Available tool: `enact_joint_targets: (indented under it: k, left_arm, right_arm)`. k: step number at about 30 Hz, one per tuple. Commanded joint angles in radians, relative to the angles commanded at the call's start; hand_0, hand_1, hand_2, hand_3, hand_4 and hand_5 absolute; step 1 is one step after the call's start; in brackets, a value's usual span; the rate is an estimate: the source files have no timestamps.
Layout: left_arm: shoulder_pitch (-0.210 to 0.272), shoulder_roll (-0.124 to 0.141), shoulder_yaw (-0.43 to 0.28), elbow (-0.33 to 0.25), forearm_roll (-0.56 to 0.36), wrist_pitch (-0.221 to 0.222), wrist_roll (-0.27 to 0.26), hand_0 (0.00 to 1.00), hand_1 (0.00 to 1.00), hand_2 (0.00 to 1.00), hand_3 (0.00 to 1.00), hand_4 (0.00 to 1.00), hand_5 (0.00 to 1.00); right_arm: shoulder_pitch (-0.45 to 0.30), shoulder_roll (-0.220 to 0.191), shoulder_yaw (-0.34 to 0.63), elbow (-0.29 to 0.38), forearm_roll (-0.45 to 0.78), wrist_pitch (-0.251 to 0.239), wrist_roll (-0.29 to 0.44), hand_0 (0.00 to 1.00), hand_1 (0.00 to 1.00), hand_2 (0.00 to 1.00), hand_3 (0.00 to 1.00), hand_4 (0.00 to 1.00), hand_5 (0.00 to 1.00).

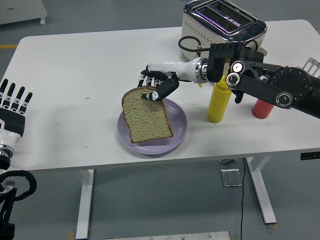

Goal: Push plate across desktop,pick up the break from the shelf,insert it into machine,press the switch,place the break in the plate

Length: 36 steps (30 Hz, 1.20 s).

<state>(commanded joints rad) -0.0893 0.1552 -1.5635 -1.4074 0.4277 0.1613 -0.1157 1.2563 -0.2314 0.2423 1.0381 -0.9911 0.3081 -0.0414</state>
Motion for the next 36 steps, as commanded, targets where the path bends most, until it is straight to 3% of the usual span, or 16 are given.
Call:
enact_joint_targets:
  k: [6, 7, 12, 13, 18, 19, 24, 25, 30, 31, 36]
  left_arm:
    - [-0.005, -0.001, -0.001, 0.000, 0.000, 0.000, 0.000, 0.830, 0.873, 0.949, 0.816, 0.619, 0.998]
    - [-0.005, -0.001, -0.001, 0.000, 0.001, 0.000, 0.000, 0.831, 0.876, 0.950, 0.819, 0.621, 0.998]
    - [-0.008, -0.002, -0.004, -0.001, 0.002, -0.001, 0.001, 0.831, 0.876, 0.950, 0.819, 0.621, 0.998]
    - [-0.009, -0.002, -0.004, -0.001, 0.002, -0.001, 0.001, 0.833, 0.876, 0.954, 0.820, 0.622, 0.998]
    - [-0.011, -0.003, -0.004, 0.000, 0.002, 0.001, -0.002, 0.833, 0.876, 0.954, 0.820, 0.622, 0.998]
    - [-0.012, -0.004, -0.003, 0.001, 0.003, 0.001, -0.002, 0.834, 0.876, 0.954, 0.820, 0.619, 0.998]
    - [-0.015, -0.005, -0.001, 0.002, 0.003, 0.003, -0.004, 0.834, 0.876, 0.954, 0.820, 0.619, 0.998]
    - [-0.016, -0.006, 0.000, 0.002, 0.003, 0.003, -0.004, 0.836, 0.875, 0.954, 0.819, 0.617, 0.998]
    - [-0.019, -0.007, 0.002, 0.003, 0.008, 0.001, -0.006, 0.836, 0.875, 0.954, 0.819, 0.617, 0.998]
    - [-0.019, -0.007, 0.003, 0.003, 0.009, 0.001, -0.006, 0.836, 0.875, 0.954, 0.816, 0.617, 0.998]
    - [-0.020, -0.009, 0.004, 0.008, 0.010, 0.000, -0.005, 0.836, 0.875, 0.954, 0.816, 0.617, 0.998]
  right_arm:
    - [-0.009, 0.011, -0.007, -0.027, -0.017, -0.013, 0.003, 0.238, 0.322, 0.406, 0.484, 0.313, 0.069]
    - [-0.010, 0.012, -0.008, -0.030, -0.020, -0.015, 0.004, 0.253, 0.373, 0.443, 0.496, 0.323, 0.066]
    - [-0.013, 0.019, -0.006, -0.049, -0.035, -0.019, 0.009, 0.253, 0.373, 0.443, 0.496, 0.323, 0.066]
    - [-0.013, 0.021, -0.006, -0.052, -0.037, -0.019, 0.010, 0.328, 0.447, 0.506, 0.526, 0.377, 0.075]
    - [-0.016, 0.025, -0.009, -0.065, -0.053, -0.026, 0.013, 0.328, 0.447, 0.506, 0.526, 0.377, 0.075]
    - [-0.016, 0.026, -0.009, -0.066, -0.054, -0.027, 0.014, 0.432, 0.522, 0.541, 0.536, 0.424, 0.076]
    - [-0.018, 0.032, -0.010, -0.075, -0.063, -0.036, 0.014, 0.432, 0.522, 0.541, 0.536, 0.424, 0.076]
    - [-0.018, 0.033, -0.010, -0.077, -0.065, -0.038, 0.013, 0.572, 0.646, 0.631, 0.608, 0.570, 0.143]
    - [-0.019, 0.035, -0.012, -0.084, -0.078, -0.032, 0.006, 0.572, 0.646, 0.631, 0.608, 0.570, 0.143]
    - [-0.020, 0.036, -0.012, -0.085, -0.080, -0.032, 0.006, 0.647, 0.705, 0.687, 0.672, 0.607, 0.159]
    - [-0.020, 0.043, -0.015, -0.094, -0.086, -0.056, 0.010, 0.647, 0.705, 0.687, 0.672, 0.607, 0.159]
